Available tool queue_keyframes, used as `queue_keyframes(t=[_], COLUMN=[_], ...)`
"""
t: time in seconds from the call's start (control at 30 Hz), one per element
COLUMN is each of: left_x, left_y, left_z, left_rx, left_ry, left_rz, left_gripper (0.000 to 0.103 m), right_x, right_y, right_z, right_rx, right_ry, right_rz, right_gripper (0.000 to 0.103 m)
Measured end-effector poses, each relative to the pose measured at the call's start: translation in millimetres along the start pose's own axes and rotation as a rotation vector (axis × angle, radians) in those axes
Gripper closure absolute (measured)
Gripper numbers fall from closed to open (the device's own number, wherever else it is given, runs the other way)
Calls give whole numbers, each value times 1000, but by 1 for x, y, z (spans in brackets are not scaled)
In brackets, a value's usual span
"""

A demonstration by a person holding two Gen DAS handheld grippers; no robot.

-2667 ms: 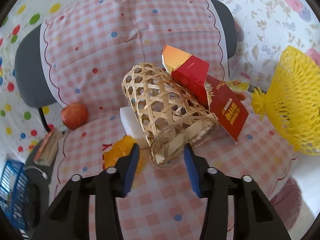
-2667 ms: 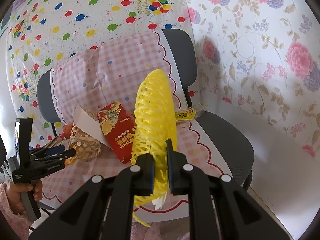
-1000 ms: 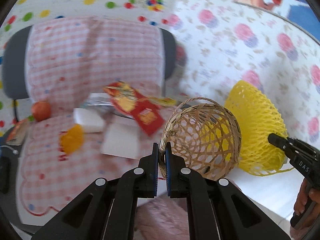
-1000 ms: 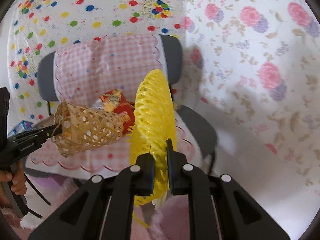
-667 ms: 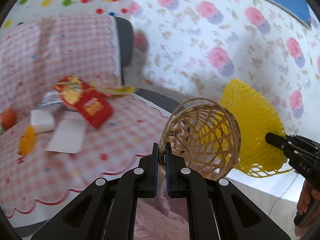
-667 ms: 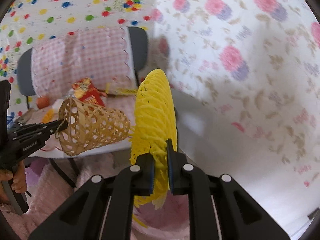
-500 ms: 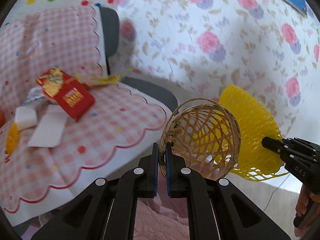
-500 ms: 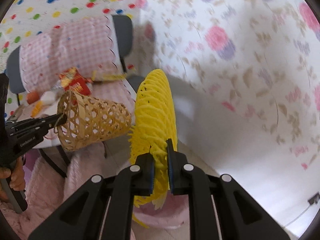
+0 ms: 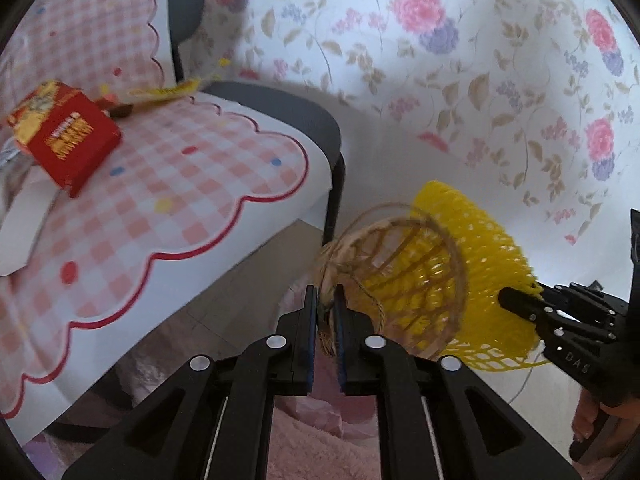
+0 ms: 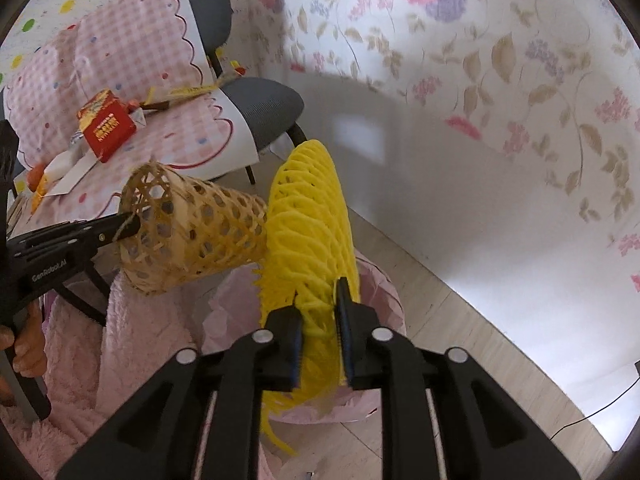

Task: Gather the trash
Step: 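Carry both items over the pink bin and open both grippers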

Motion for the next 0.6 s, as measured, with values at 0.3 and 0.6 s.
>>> queue_keyframes(t=[0.3, 0.6], left_x=[-6, 11], left_y=[4, 44], left_z=[1, -66], left_rx=[11, -105], left_ry=[1, -120], left_rz=[-3, -86], left_gripper=[63, 56], right_x=[-7, -32], right_y=[-7, -7], right_z=[15, -39], right_rx=[-30, -47], right_ry=[18, -168], right_rz=[10, 40], right_gripper=[52, 52])
Point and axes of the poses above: each gripper's, at about its wrist camera, not at the fingertips, and z roughly the way its jaws point, y to its left, x to its underside, the point moved 4 cm from there along z, roughly the way its jaws point, and after that the axes turned 15 degrees about y, right-handed, at the moved point
